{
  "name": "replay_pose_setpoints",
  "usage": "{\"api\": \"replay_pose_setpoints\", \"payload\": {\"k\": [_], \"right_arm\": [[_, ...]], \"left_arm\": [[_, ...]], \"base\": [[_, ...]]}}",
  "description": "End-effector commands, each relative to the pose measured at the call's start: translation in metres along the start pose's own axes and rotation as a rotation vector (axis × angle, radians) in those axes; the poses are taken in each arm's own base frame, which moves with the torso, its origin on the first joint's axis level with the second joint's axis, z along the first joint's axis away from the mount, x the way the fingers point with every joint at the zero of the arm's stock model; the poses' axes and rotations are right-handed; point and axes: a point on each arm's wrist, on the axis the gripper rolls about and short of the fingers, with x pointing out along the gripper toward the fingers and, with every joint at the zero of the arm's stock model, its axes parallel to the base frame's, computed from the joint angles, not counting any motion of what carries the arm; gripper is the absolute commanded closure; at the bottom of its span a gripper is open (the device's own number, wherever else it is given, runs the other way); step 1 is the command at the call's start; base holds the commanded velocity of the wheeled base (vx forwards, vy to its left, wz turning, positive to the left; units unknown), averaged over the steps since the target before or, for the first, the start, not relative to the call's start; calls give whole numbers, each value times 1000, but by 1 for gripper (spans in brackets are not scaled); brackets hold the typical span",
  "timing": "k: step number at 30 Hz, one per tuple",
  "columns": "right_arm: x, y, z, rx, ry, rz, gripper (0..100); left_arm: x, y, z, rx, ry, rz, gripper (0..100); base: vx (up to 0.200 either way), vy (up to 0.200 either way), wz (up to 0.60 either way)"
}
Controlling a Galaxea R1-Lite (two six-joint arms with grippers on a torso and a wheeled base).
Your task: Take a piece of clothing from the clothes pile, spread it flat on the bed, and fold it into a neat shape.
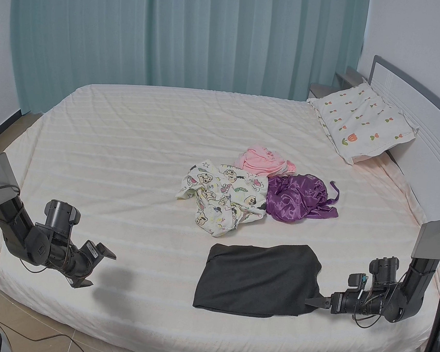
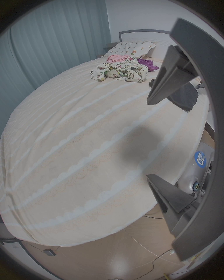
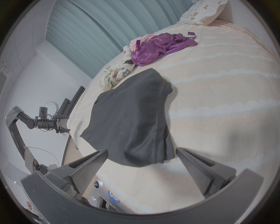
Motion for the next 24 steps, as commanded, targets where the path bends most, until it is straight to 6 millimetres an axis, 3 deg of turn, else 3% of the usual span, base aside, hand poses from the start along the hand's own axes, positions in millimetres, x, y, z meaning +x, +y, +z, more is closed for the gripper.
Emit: {"api": "replay_pose_setpoints", "payload": {"k": [1, 6, 19, 24], "right_arm": [[6, 6, -7, -13, 32, 6, 100], [6, 6, -6, -19, 26, -34, 100], [-24, -7, -6, -36, 88, -96, 100], [-25, -10, -7, -61, 101, -101, 100]], "left_arm": [[1, 0, 0, 0, 1, 1, 0], [0, 0, 0, 0, 0, 0, 0], [0, 0, 0, 0, 1, -1, 0], [0, 0, 0, 0, -1, 1, 0]], "base": [[0, 0, 0], [0, 0, 0], [0, 0, 0], [0, 0, 0]]}}
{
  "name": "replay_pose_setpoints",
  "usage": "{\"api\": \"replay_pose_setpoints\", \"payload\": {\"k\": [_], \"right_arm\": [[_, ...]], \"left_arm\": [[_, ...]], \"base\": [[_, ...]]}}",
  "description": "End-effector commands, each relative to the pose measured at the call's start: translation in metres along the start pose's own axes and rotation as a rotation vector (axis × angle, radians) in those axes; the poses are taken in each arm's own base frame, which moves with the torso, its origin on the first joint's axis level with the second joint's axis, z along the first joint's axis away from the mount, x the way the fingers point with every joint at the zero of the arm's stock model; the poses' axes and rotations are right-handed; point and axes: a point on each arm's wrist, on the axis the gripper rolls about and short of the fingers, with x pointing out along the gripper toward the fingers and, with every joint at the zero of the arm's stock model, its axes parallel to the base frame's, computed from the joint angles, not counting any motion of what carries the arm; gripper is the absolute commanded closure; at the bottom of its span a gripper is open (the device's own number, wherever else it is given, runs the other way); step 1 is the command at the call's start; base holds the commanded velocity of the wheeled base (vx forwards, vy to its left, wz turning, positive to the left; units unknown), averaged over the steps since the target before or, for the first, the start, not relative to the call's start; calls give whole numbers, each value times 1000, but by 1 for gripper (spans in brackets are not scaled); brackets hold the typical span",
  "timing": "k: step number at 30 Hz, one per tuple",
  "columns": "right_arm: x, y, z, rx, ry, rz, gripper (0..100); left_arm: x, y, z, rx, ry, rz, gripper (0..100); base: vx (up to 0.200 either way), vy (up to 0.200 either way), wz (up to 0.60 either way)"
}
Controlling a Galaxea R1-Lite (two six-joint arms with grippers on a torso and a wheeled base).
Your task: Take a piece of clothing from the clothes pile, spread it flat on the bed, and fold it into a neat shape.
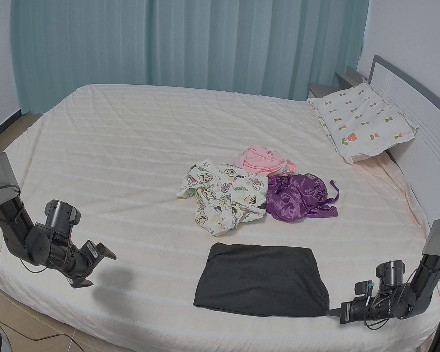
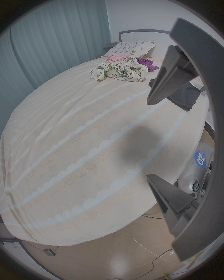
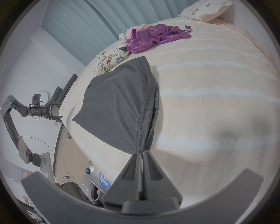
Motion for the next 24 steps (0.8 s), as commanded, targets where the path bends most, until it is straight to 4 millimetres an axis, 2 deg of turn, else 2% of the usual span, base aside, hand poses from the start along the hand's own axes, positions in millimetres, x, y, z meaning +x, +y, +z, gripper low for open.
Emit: {"api": "replay_pose_setpoints", "payload": {"k": [1, 3, 4, 19, 24], "right_arm": [[-5, -2, 4, -8, -22, -9, 100], [-4, -2, 4, -9, -18, -8, 100], [-3, -2, 4, -10, -18, -7, 0], [-2, -1, 10, -21, -42, 4, 0], [0, -2, 15, -24, -59, 6, 0]], "left_arm": [[0, 1, 0, -1, 1, 3, 0], [0, 0, 0, 0, 0, 2, 0], [0, 0, 0, 0, 0, 2, 0], [0, -2, 0, -3, -3, -3, 0], [0, -2, 1, -1, -5, -4, 0]], "base": [[0, 0, 0], [0, 0, 0], [0, 0, 0], [0, 0, 0], [0, -200, 0]]}}
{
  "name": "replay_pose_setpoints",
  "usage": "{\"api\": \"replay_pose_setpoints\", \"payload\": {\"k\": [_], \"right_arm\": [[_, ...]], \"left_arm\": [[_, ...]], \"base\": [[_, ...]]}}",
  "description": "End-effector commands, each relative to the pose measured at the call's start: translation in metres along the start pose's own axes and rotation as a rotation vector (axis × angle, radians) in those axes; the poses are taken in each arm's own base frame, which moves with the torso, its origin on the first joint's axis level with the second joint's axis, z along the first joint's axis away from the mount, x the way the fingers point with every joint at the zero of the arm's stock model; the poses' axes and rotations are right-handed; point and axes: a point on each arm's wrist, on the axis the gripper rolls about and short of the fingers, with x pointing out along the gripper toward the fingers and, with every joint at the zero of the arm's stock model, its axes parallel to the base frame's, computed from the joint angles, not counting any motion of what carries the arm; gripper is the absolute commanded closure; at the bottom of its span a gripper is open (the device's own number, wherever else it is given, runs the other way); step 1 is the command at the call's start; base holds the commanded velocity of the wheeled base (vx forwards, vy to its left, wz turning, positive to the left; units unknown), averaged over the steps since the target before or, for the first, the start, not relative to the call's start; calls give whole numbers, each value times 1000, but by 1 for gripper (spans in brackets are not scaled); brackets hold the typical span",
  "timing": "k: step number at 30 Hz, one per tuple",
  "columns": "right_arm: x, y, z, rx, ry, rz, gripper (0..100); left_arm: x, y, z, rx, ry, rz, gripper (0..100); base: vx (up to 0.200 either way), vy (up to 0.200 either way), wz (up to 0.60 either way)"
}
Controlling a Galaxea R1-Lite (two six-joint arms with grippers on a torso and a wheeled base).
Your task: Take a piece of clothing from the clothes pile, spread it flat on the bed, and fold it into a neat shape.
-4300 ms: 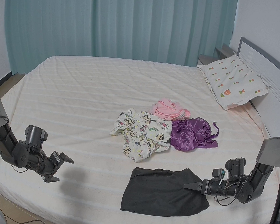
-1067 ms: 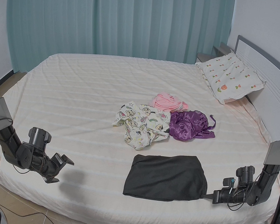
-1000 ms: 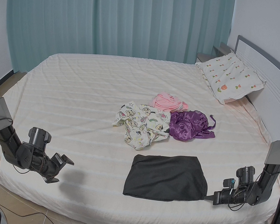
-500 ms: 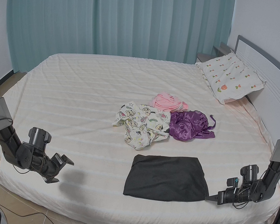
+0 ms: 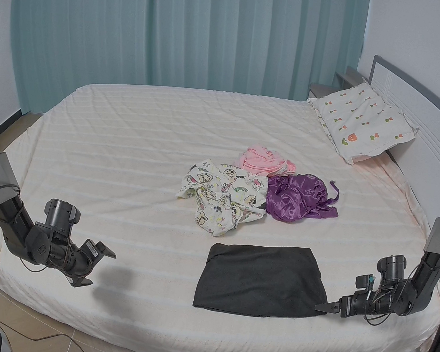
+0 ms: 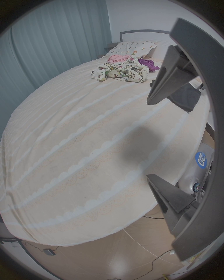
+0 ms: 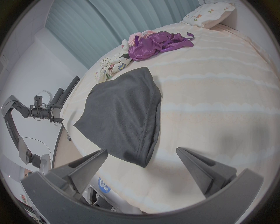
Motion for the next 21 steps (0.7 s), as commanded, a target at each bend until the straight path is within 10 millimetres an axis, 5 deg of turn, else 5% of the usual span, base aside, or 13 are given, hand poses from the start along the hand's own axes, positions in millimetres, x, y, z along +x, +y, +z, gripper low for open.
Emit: {"api": "replay_pose_setpoints", "payload": {"k": [1, 13, 16, 21], "right_arm": [[3, -2, 4, -1, -11, 1, 0], [38, 17, 45, 258, -134, 30, 0], [60, 21, 58, 338, -239, 0, 0], [80, 41, 60, 345, -243, 39, 0]], "left_arm": [[0, -1, 0, 1, -3, -3, 0], [0, -7, -14, 31, 31, -10, 0], [0, -11, -18, 31, 39, -18, 0], [3, -15, -19, 22, 17, -58, 0]], "base": [[0, -200, 0], [0, -200, 0], [0, -200, 0], [0, 0, 0]]}}
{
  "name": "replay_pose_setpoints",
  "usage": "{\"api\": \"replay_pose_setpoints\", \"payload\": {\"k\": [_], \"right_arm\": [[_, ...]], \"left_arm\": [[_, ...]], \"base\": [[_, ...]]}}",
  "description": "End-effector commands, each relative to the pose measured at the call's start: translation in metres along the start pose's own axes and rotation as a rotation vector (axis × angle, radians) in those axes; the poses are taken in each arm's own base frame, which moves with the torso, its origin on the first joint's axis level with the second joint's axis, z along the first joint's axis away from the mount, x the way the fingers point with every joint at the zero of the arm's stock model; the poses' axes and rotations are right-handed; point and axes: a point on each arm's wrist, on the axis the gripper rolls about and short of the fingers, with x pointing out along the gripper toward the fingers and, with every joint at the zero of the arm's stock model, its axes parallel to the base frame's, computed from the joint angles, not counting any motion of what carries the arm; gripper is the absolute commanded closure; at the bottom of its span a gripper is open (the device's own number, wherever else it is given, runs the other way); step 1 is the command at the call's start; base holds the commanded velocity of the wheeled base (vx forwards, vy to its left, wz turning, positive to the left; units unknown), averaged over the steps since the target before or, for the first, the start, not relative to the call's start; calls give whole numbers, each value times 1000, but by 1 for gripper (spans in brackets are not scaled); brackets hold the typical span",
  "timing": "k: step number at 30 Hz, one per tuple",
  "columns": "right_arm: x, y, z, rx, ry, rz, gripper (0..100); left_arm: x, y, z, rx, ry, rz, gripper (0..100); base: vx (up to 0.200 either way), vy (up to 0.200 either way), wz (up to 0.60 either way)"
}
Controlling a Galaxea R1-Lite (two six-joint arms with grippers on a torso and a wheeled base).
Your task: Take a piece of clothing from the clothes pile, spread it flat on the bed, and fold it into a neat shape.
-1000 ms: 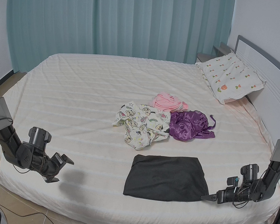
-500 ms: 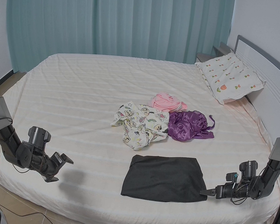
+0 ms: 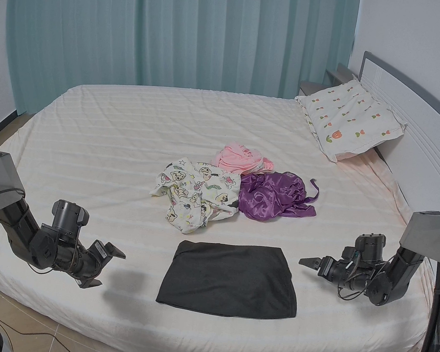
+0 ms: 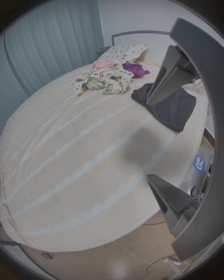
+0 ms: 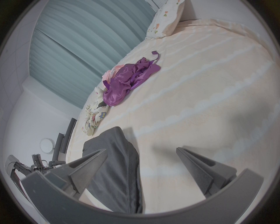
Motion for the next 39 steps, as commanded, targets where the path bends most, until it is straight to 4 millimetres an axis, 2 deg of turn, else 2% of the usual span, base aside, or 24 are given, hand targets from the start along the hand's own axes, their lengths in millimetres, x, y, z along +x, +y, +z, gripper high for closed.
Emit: {"api": "replay_pose_setpoints", "payload": {"k": [1, 8, 12, 13, 18, 30, 36, 37, 39], "right_arm": [[28, 12, -13, -15, 17, 27, 0], [43, 27, -25, 13, 52, 59, 0], [47, 27, -25, 17, 51, 62, 0], [48, 28, -25, 19, 50, 65, 100], [49, 33, -27, 26, 57, 76, 100], [43, 31, -26, 30, 47, 72, 100], [42, 32, -27, 24, 32, 85, 100], [42, 32, -27, 24, 31, 86, 0], [42, 32, -27, 24, 32, 87, 0]], "left_arm": [[2, -4, -5, 3, -4, -23, 0], [4, -6, -8, -5, 0, -33, 0], [4, -6, -8, -5, -1, -32, 0], [4, -6, -8, -6, -2, -34, 0], [4, -6, -8, -6, -1, -32, 0], [4, -6, -8, -4, -3, -35, 0], [1, -15, -9, 15, -23, -92, 0], [3, -17, -9, 15, -35, -117, 0], [4, -21, -8, 3, -61, -168, 0]], "base": [[0, 0, 0], [0, 0, 0], [0, 0, 0], [0, 0, 0], [0, 0, 0], [0, 0, 0], [0, 0, 0], [0, 0, 0], [0, 0, 0]]}}
